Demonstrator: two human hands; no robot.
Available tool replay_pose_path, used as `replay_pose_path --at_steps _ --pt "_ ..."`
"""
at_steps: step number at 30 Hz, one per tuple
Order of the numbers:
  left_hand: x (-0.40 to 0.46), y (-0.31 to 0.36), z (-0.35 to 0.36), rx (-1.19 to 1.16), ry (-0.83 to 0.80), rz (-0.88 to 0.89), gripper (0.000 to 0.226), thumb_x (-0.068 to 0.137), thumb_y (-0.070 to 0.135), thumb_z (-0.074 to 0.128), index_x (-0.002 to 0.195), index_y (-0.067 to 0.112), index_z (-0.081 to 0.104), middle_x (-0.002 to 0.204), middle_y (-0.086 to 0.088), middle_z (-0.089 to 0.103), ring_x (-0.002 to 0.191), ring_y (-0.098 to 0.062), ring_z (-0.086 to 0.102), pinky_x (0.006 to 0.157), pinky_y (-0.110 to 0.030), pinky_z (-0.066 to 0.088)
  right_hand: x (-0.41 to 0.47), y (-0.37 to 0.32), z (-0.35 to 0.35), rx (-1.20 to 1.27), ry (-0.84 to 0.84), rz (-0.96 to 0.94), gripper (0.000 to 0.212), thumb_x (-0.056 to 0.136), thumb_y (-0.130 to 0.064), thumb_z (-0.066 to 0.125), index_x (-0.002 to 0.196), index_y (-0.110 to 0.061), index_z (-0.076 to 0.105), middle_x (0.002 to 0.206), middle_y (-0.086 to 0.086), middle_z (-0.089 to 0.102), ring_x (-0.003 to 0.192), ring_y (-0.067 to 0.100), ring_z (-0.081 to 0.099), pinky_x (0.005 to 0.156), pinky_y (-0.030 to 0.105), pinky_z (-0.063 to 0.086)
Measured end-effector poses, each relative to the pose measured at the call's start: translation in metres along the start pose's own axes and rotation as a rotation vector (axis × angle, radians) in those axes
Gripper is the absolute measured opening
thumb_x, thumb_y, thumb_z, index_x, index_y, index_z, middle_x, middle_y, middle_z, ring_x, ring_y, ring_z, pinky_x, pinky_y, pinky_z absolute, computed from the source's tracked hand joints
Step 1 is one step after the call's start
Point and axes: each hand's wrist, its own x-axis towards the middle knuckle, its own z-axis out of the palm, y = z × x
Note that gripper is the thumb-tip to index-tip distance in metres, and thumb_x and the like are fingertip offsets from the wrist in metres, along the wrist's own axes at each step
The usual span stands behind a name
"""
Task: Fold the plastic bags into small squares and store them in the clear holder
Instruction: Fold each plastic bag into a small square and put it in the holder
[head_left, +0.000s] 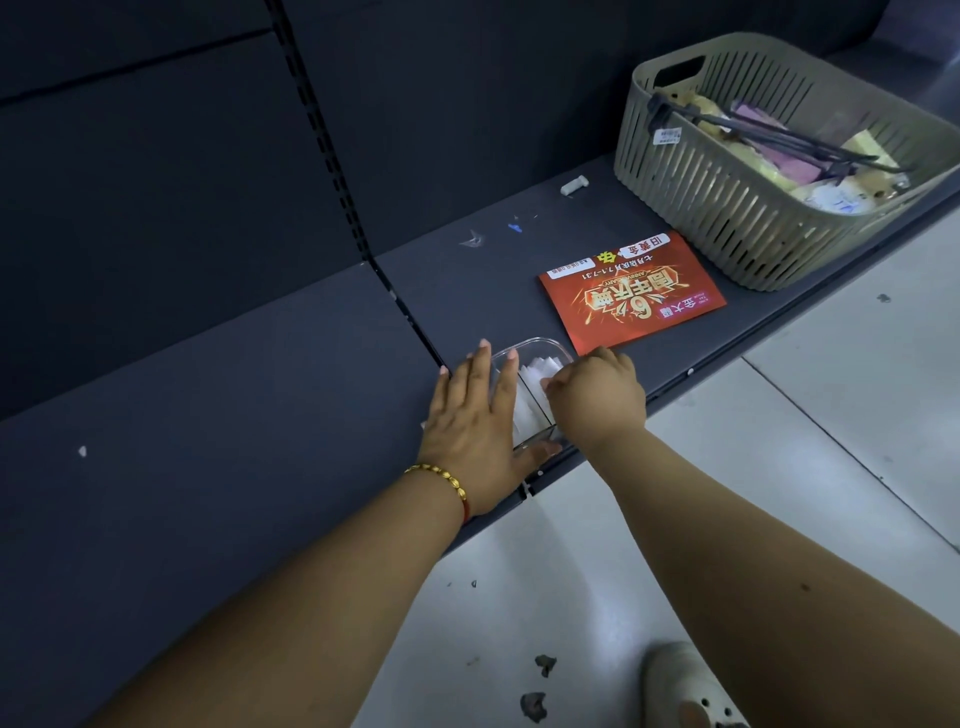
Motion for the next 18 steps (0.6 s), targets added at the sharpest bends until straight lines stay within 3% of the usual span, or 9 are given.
replay_pose_path --at_steps 2,5,9,13,15,18 --pt "0.001 0.001 0.003 -0.003 0.027 -0.006 0.099 0.089 0.075 0.029 0.151 0.018 -0.024 0.160 -0.011 -0.023 0.150 -0.028 -0.014 0.122 -0.045 -0.007 0.004 0.000 0.002 0.023 -0.069 0.032 0.030 0.098 -0.031 0.046 0.104 -0.011 0.068 0.120 0.006 0.055 0.122 0.027 0.042 0.096 0.039 0.040" --pt "0.001 0.000 0.004 -0.060 0.057 -0.023 0.110 0.084 0.076 0.041 0.150 0.018 -0.026 0.162 -0.011 -0.019 0.150 -0.026 -0.012 0.122 -0.044 -0.008 0.001 0.003 0.005 0.042 -0.064 -0.042 0.032 0.101 -0.030 0.040 0.090 -0.010 0.063 0.116 0.014 0.057 0.113 0.032 0.047 0.089 0.036 0.041" --pt "-0.008 -0.010 0.009 -0.094 0.078 -0.112 0.118 0.079 0.079 0.046 0.150 0.017 -0.025 0.163 -0.009 -0.010 0.151 -0.025 -0.006 0.122 -0.047 -0.003 -0.019 0.008 0.002 0.338 0.058 -0.120 0.030 0.101 -0.030 0.046 0.124 -0.011 0.053 0.125 0.010 0.052 0.108 0.029 0.054 0.079 0.030 0.039" --pt "-0.018 -0.020 0.017 -0.094 0.102 -0.148 0.111 0.083 0.078 0.039 0.151 0.016 -0.022 0.163 -0.009 0.001 0.149 -0.025 0.005 0.122 -0.047 0.004 -0.035 0.001 0.003 0.511 -0.021 -0.134 0.057 0.101 -0.036 0.046 0.150 -0.016 0.027 0.152 0.003 0.037 0.136 0.024 0.041 0.099 0.032 0.037" --pt "-0.027 -0.028 0.016 -0.108 0.133 -0.165 0.109 0.083 0.076 0.040 0.152 0.015 -0.019 0.162 -0.009 0.004 0.149 -0.024 0.006 0.122 -0.045 0.003 -0.040 -0.008 0.004 0.520 -0.091 -0.162 0.061 0.102 -0.038 0.043 0.154 -0.018 0.019 0.158 0.002 0.027 0.141 0.023 0.034 0.108 0.033 0.032" --pt "-0.042 -0.048 0.012 -0.105 0.139 -0.203 0.109 0.084 0.073 0.044 0.153 0.014 -0.017 0.163 -0.009 0.004 0.150 -0.024 0.007 0.123 -0.042 0.005 -0.047 -0.027 0.007 0.486 -0.163 -0.224 0.061 0.103 -0.041 0.038 0.155 -0.018 0.016 0.159 0.003 0.025 0.142 0.022 0.032 0.110 0.032 0.030"
